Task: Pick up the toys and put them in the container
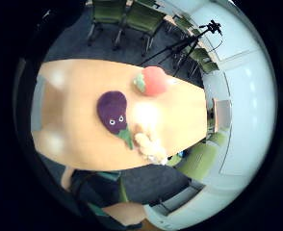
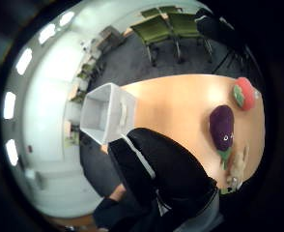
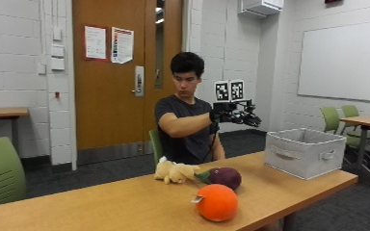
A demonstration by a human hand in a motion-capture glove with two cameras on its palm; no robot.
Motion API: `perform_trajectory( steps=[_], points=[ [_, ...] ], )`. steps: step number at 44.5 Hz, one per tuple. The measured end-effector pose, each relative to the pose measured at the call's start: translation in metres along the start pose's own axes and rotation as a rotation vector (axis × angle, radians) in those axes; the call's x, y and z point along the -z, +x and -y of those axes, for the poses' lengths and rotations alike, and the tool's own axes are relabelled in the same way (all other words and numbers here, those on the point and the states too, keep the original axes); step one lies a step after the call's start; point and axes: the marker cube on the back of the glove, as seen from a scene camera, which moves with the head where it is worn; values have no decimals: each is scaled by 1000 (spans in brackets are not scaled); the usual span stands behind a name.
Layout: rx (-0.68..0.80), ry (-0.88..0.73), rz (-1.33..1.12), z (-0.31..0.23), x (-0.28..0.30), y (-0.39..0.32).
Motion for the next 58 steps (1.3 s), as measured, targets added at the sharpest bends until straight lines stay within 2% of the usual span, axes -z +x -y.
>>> perform_trajectory(
  steps=[32, 58],
  points=[
    [-75, -191, 14, -24, -155, 89],
    [-103, -229, 30, -22, -193, 94]
  ],
)
